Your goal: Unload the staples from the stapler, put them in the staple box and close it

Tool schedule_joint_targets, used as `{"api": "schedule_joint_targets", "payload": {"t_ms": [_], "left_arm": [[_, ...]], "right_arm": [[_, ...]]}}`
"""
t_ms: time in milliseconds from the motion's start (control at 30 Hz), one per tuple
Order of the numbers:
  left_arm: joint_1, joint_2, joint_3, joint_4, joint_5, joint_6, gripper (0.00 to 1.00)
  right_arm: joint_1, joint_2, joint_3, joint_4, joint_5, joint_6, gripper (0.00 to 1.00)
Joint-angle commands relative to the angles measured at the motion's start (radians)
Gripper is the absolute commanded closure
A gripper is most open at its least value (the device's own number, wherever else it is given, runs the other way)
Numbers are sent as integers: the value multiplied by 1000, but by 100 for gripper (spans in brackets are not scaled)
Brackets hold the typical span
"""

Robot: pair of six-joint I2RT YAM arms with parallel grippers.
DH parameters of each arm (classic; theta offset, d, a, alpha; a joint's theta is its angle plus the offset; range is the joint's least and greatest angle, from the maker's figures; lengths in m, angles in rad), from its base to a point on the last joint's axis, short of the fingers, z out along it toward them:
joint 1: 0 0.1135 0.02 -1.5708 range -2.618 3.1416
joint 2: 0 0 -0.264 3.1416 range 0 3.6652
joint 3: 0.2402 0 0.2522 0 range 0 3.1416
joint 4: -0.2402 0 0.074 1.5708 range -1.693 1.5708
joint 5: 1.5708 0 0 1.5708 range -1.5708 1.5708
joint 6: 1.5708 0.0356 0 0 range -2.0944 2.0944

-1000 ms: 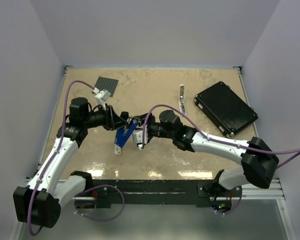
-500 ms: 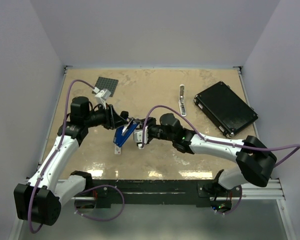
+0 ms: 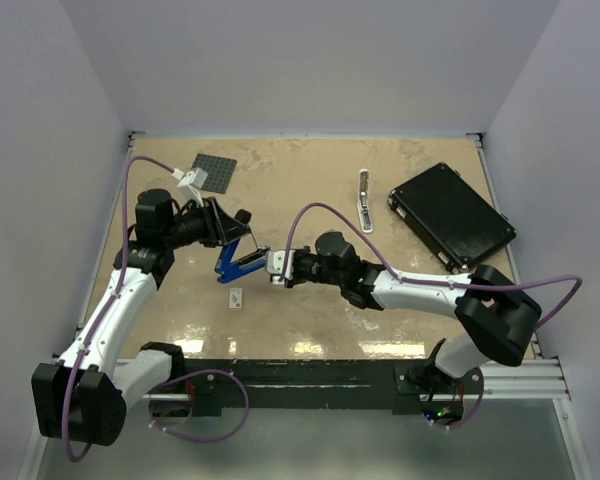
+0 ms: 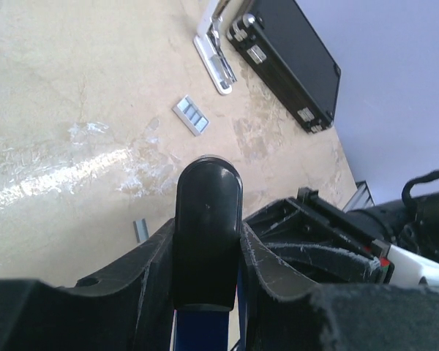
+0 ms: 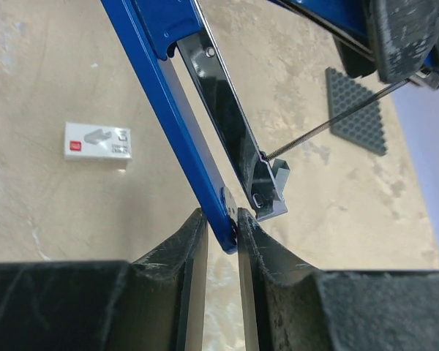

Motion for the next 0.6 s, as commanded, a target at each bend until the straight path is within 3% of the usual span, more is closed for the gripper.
{"api": "schedule_joint_targets", "payload": {"t_ms": [0, 167, 400, 567], "left_arm": [[10, 10, 1, 217, -56, -140, 100], [11, 33, -81, 360, -142, -248, 100], [11, 79, -92, 354, -272, -226, 100], [11, 54, -142, 438, -393, -272, 100]], "right_arm": [[12, 60, 27, 34, 15, 333, 90], [12, 189, 139, -55, -41, 575, 100], [12, 201, 68, 83, -93, 789, 100], [12, 243, 62, 157, -150, 928, 100]]}}
